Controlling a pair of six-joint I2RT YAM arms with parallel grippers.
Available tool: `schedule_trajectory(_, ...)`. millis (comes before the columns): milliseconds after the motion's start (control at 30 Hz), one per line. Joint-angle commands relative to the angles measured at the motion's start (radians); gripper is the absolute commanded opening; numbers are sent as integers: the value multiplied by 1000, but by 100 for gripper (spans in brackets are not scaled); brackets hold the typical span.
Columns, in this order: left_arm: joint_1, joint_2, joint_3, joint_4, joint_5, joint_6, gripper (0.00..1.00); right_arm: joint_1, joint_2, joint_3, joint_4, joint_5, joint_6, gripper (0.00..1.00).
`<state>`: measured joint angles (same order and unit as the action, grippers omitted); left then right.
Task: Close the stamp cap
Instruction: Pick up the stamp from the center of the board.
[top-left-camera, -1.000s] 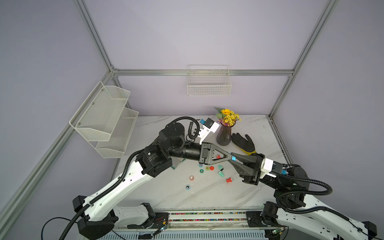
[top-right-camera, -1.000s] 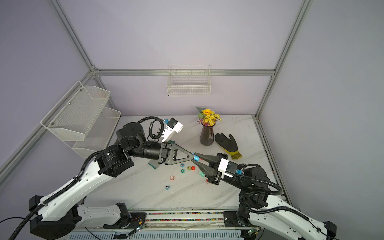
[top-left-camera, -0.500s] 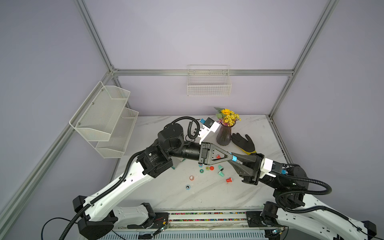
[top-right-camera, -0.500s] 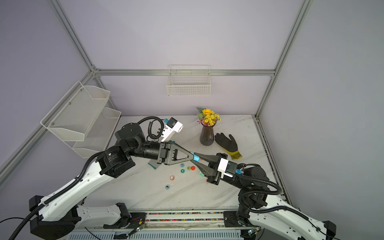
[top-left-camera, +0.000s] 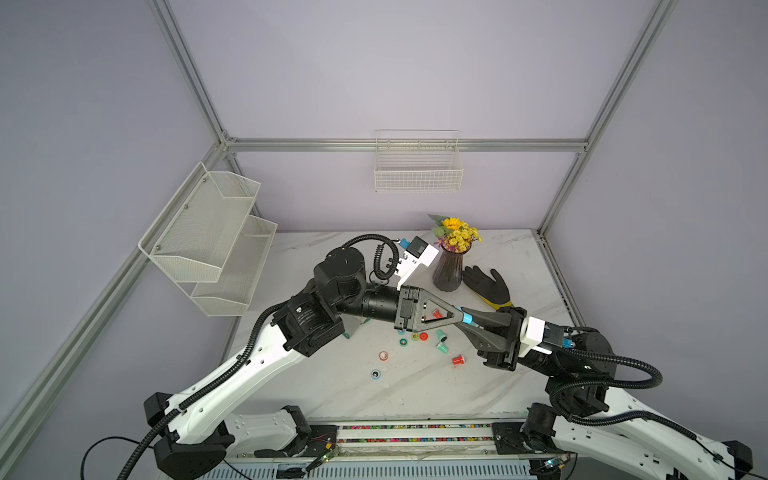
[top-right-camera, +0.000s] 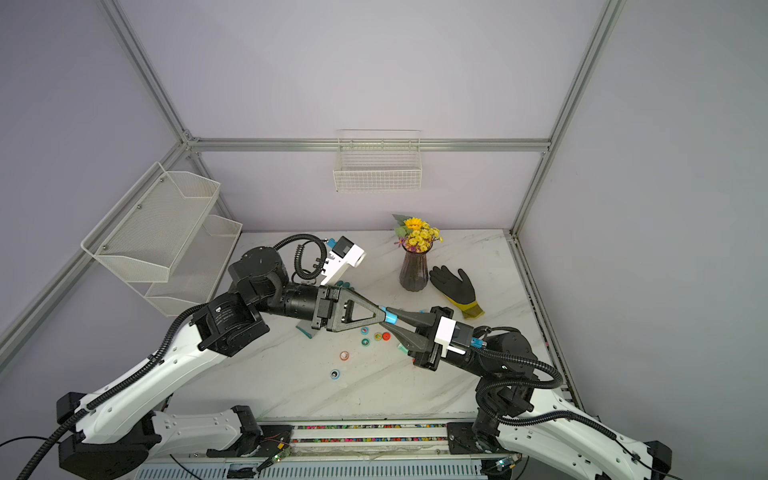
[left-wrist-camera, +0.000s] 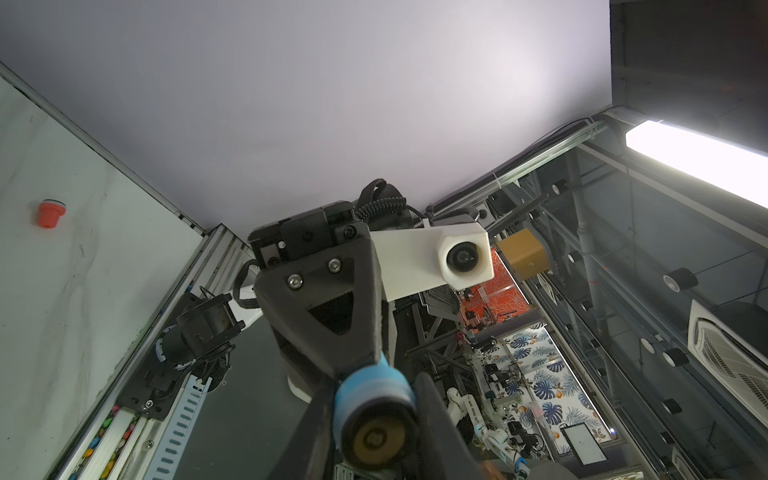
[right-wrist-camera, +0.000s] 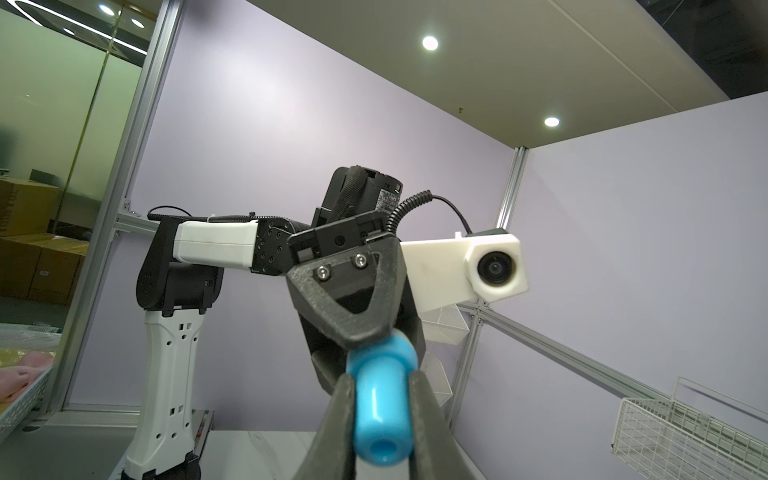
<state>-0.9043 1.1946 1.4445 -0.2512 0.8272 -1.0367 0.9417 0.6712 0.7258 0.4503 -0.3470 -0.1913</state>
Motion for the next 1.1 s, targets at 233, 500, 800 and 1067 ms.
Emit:
schedule_trajectory(233,110,-80,11,-201,-124,124,71,2,6,0,-35,36,62,6)
schedule_trajectory(500,159,-103,82,-635,-466,336,73,2,-9,2,-234,272,146,1)
schedule_trajectory(800,92,-64,-102,-858,-812,315,64,2,90,88,-534,611,318,0)
schedule_trajectory(1067,-36,48,-321,-905,-966,156,58,2,158,70,-561,696,372,0)
